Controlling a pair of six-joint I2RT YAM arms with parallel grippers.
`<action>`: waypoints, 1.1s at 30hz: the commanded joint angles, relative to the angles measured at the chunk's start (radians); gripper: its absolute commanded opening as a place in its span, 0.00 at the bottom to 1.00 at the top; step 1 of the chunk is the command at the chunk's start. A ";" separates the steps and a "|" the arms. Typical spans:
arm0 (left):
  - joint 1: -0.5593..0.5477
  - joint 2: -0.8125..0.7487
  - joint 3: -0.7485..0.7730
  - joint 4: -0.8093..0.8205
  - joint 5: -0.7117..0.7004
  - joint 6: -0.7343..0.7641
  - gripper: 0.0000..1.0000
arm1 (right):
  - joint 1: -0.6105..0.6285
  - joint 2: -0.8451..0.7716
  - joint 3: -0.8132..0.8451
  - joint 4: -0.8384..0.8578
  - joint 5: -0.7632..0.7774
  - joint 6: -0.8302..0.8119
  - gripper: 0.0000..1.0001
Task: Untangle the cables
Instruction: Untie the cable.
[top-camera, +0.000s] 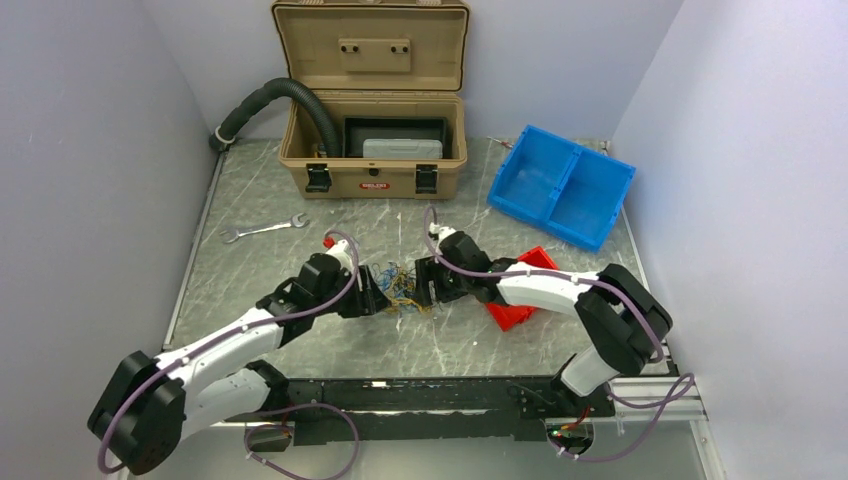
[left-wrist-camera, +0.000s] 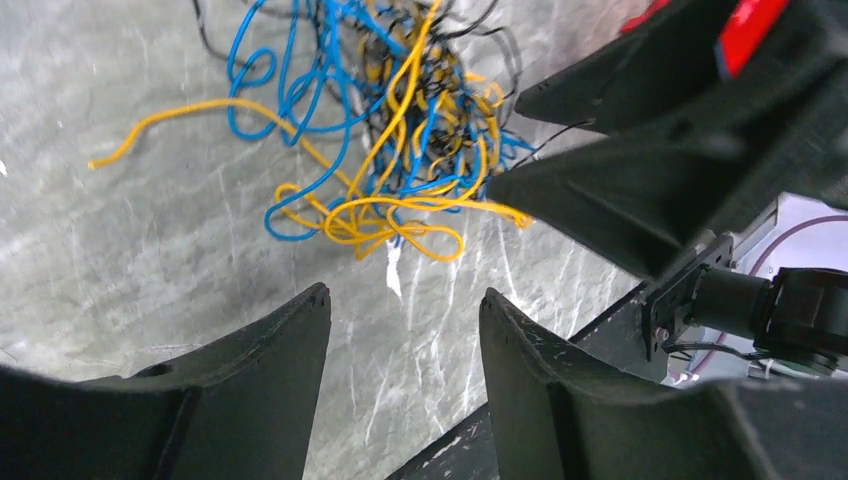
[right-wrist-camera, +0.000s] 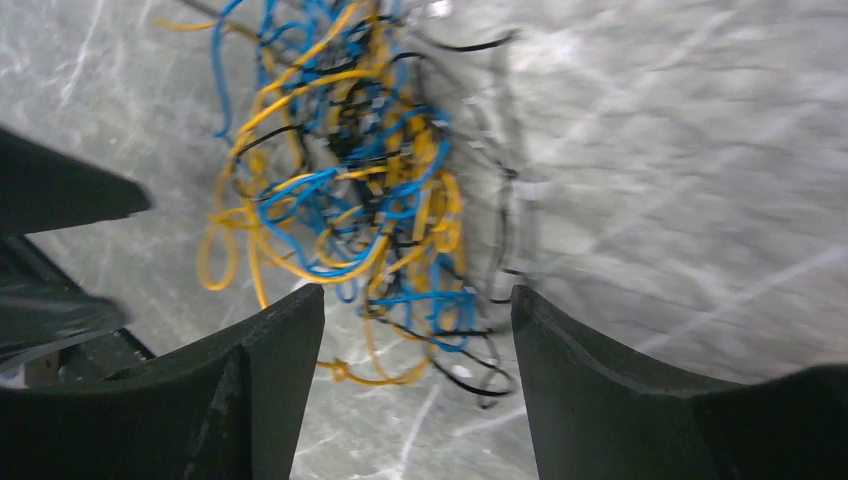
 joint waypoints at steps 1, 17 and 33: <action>0.008 0.077 -0.021 0.100 0.055 -0.082 0.59 | 0.079 0.033 0.045 0.109 -0.036 0.068 0.70; 0.047 0.232 0.038 0.132 0.037 -0.096 0.61 | 0.119 0.012 0.144 -0.093 0.223 0.086 0.68; 0.044 0.413 0.140 0.107 -0.031 -0.081 0.62 | 0.157 0.217 0.235 -0.105 0.333 0.108 0.61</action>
